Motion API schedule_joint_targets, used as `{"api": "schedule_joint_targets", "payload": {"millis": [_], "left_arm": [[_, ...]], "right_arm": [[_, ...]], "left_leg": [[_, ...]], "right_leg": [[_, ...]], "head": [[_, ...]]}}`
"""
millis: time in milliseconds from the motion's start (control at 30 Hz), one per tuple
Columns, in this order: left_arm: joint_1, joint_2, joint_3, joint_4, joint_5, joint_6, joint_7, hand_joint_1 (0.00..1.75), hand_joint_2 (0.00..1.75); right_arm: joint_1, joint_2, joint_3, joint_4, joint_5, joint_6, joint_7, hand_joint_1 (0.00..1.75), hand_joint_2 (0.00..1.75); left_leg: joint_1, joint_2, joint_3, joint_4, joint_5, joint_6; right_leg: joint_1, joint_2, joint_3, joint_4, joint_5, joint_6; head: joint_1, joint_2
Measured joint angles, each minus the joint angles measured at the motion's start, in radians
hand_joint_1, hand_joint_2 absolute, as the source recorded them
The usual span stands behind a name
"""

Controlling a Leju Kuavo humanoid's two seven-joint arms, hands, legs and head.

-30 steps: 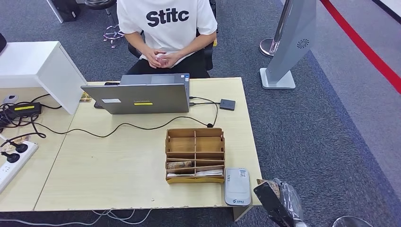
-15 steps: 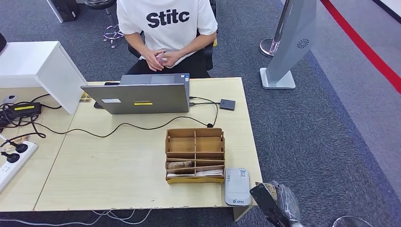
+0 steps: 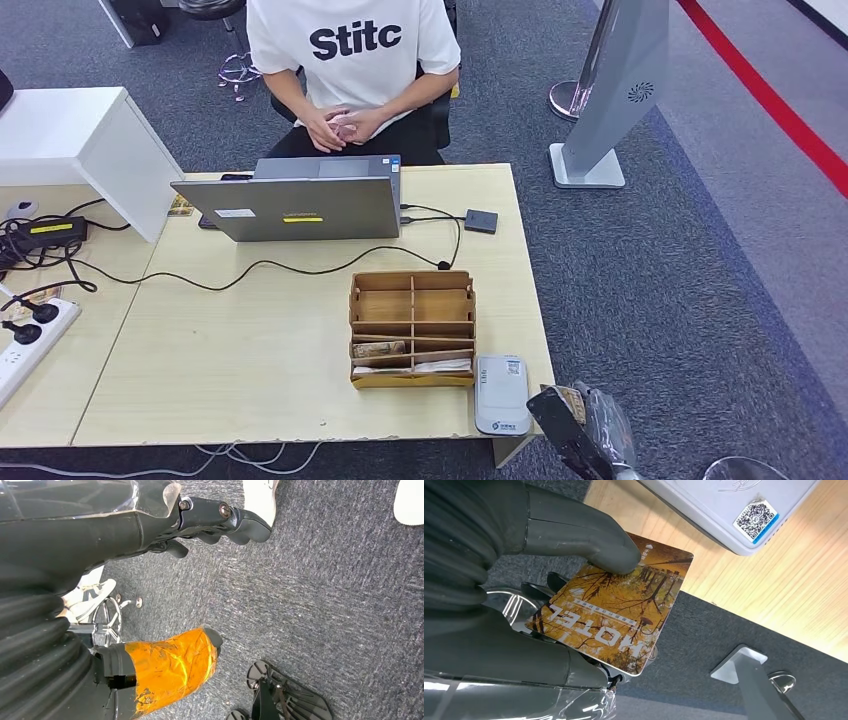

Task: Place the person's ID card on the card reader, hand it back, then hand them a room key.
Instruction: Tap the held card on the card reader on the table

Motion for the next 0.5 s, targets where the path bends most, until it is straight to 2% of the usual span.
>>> {"api": "schedule_joint_targets", "payload": {"millis": [267,500], "left_arm": [[0.0,0.0,0.0,0.0,0.0,0.001,0.0,0.0,1.75],[0.0,0.001,0.0,0.0,-0.008,0.003,0.0,0.0,1.75]], "right_arm": [[0.0,0.0,0.002,-0.011,0.012,-0.017,-0.011,1.75,1.75],[-0.007,-0.002,0.075,-0.174,0.043,-0.047,0.017,1.75,1.75]], "left_leg": [[0.0,0.0,0.0,0.0,0.0,0.0],[0.0,0.0,0.0,0.0,0.0,0.0]], "right_leg": [[0.0,0.0,0.0,0.0,0.0,0.0],[0.0,0.0,0.0,0.0,0.0,0.0]], "head": [[0.0,0.0],[0.0,0.0]]}}
